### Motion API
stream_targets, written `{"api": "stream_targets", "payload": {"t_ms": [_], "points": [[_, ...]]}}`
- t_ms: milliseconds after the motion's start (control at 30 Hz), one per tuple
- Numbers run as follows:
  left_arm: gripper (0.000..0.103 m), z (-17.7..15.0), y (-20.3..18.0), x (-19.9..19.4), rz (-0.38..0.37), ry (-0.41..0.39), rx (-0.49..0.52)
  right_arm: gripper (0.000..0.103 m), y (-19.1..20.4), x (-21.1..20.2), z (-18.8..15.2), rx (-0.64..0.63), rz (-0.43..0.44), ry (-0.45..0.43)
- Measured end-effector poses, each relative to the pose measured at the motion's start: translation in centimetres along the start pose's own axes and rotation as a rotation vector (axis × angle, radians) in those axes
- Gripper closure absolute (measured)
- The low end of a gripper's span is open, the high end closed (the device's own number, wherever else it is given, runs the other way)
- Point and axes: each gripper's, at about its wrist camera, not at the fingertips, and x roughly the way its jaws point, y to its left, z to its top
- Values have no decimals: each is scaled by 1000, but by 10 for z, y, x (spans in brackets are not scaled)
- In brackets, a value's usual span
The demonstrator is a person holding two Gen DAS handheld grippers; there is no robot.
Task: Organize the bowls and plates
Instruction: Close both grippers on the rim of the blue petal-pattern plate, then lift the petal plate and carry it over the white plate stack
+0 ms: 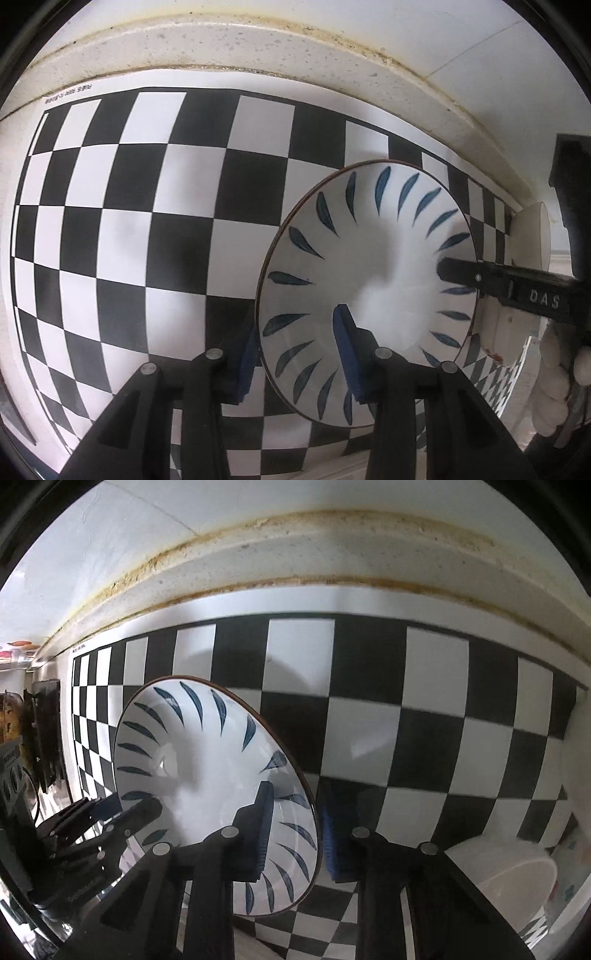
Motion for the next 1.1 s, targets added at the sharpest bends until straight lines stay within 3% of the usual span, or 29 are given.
{"api": "stream_targets", "payload": {"t_ms": [333,633,867,1100], "points": [[67,-5,0,-19,21,-31,10,80,2,-1,-30,9,49,-2],[67,-19,-9,-56,25,-87,47,80,8,-38,-54,-3,73,-61],[67,-48,-10,-89,2,-114,62,81,16,-71,-90,-31,76,-102],[67,-94,-5,-108,22,-111,104,83,26,-77,-150,-49,95,-115]]}}
